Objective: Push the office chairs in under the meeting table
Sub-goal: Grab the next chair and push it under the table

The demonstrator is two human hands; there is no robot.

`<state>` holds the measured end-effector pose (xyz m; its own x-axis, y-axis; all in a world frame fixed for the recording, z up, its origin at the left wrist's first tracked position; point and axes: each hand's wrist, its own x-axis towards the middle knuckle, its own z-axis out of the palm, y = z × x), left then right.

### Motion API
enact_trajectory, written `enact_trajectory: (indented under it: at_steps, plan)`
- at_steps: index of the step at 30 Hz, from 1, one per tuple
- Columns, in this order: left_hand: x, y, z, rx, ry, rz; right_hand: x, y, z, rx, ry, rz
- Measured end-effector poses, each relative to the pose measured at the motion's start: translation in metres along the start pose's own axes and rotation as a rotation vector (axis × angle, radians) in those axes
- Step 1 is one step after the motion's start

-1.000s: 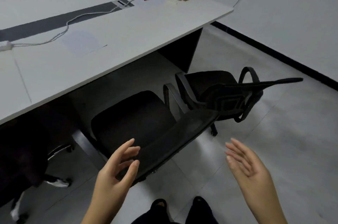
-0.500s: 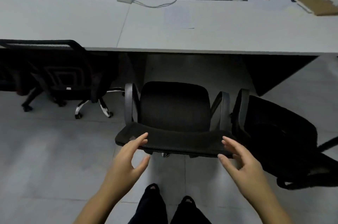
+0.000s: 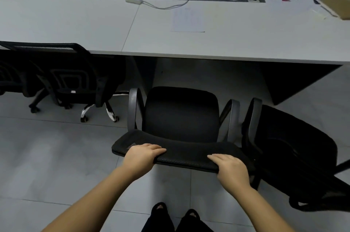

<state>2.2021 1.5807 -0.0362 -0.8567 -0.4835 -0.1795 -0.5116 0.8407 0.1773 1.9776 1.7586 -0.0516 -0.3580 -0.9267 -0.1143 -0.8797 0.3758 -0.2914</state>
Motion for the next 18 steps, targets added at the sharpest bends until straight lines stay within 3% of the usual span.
enact_trajectory:
  at_steps: [11, 18]
  plan:
    - [0.057, -0.023, -0.015, -0.004, 0.03, -0.075, 0.066, 0.014, -0.011, 0.027, 0.008, -0.033]
    - [0.097, -0.062, -0.037, 0.043, 0.049, -0.014, 0.111, 0.002, 0.001, 0.011, 0.026, -0.001]
